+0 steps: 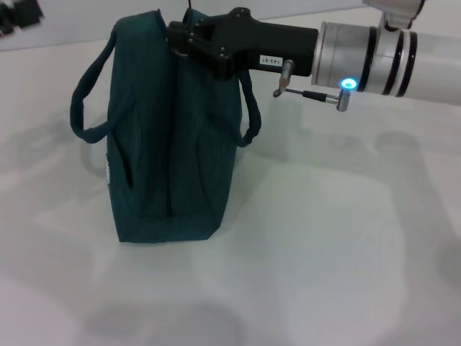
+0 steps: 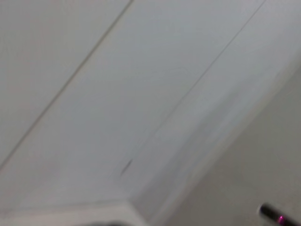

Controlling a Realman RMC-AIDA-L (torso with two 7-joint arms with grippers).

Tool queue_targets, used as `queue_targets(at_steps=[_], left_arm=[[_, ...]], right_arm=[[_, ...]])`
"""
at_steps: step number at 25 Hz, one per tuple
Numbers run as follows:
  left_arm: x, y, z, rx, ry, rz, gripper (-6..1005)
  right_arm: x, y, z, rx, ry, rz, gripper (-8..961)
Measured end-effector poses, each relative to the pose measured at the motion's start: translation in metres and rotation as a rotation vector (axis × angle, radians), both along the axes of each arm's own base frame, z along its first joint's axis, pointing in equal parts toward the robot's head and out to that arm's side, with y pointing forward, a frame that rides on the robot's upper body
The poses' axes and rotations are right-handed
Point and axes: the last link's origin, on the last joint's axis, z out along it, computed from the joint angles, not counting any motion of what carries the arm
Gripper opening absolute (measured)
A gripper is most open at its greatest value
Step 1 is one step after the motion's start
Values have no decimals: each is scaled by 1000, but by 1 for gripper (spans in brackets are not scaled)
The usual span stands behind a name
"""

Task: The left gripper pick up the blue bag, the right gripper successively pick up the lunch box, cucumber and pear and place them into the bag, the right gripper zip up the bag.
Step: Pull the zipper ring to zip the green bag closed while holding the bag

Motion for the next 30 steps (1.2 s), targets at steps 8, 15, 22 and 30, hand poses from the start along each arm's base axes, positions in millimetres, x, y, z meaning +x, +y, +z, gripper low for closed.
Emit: queue_targets(at_steps=[8, 15, 22, 30], left_arm=[[-28, -30, 22, 429, -55, -179, 506], [-76, -54, 21, 821, 192, -97, 509], [-99, -65, 13, 972, 575, -81, 508], [-102, -47, 17, 870, 385, 81, 506]], right_arm=[[7, -5, 1, -9, 15, -11, 10], [14, -7, 0, -12, 21, -37, 10], [17, -5, -3, -9, 13, -70, 10], [30, -9, -2, -4, 18, -110, 10]])
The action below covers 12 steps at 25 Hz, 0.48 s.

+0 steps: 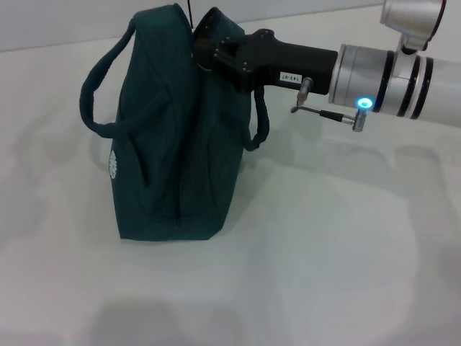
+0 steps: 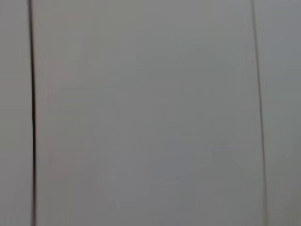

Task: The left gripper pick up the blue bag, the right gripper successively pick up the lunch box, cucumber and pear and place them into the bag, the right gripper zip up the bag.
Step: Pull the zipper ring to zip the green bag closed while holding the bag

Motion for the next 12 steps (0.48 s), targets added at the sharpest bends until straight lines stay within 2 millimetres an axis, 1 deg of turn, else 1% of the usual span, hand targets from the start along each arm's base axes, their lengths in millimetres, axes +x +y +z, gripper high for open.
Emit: queue_targets(at_steps=[6, 8, 12], left_arm=[[22, 29, 1, -296, -204, -15, 504], [29, 36, 2, -378, -243, -9, 504], [52, 47, -1, -577, -270, -21, 504]], right_arm=[[-1, -1, 1, -2, 1, 14, 10], [-1, -2, 1, -3, 3, 20, 10], [-2, -3, 3, -6, 5, 32, 10]])
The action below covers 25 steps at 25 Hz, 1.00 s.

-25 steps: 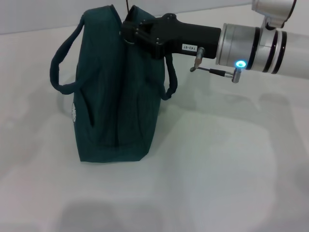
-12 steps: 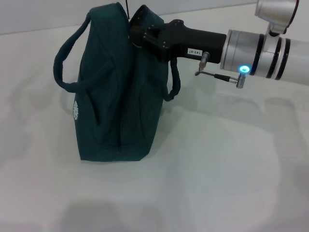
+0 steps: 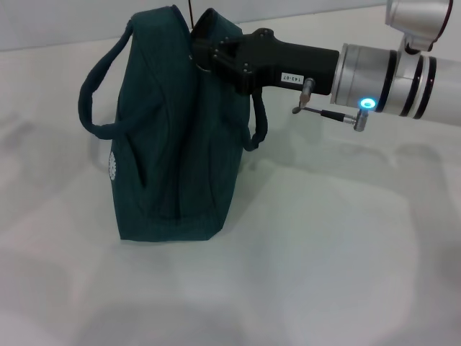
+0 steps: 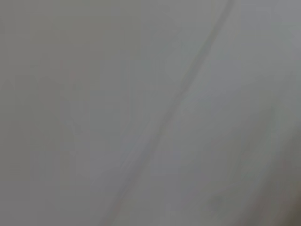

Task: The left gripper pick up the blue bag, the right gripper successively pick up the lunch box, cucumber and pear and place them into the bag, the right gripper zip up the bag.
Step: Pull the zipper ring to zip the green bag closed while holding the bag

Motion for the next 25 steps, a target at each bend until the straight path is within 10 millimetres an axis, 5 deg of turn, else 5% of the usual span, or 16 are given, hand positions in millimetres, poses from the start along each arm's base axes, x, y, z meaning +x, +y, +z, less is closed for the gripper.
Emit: queue_targets(at_steps=[8, 17, 25], left_arm=[[40, -5, -7, -343, -14, -68, 503], [42, -15, -35, -522, 27, -2, 504], [49, -21, -62, -497, 69, -14, 504]], right_arm=[[-6, 5, 7, 15, -7, 25, 11], [-27, 18, 13, 33, -5, 71, 11], [-65, 26, 5, 15, -20, 166, 11]])
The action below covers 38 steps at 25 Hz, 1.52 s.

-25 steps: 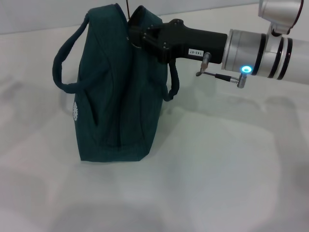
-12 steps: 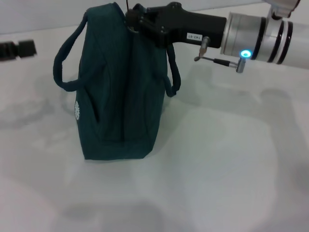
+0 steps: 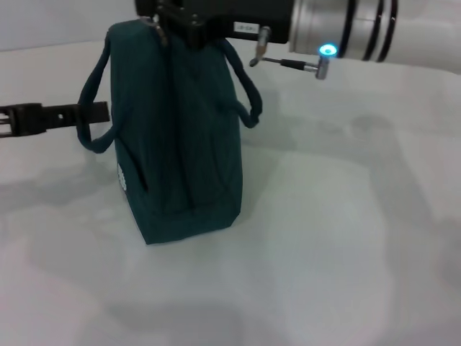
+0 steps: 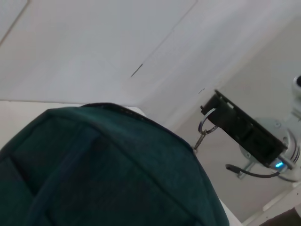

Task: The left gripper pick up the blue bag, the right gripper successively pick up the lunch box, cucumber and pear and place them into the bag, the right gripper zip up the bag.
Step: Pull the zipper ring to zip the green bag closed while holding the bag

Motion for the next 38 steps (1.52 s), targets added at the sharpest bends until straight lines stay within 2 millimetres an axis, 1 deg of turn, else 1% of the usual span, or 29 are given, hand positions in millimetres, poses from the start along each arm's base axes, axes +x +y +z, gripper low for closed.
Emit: queue_targets(at_steps=[4, 10, 14, 21, 32, 38], left_arm=[[6, -1, -9, 7, 9, -14, 504], [12, 0, -17, -2, 4, -19, 503], [16, 4, -20, -9, 12, -4, 503], [19, 14, -36, -48, 99, 42, 503], [22, 18, -40, -61, 97, 70, 497], [34, 14, -38, -132, 50, 73, 477]], right_arm=[[-9, 4, -8, -6, -50, 15, 11], [-6, 8, -10, 14, -80, -8, 11], [-6, 9, -11, 20, -85, -11, 11], [-1, 9, -11, 25, -92, -21, 10], [7, 7, -11, 23, -91, -38, 10], [9, 6, -11, 24, -90, -42, 10]])
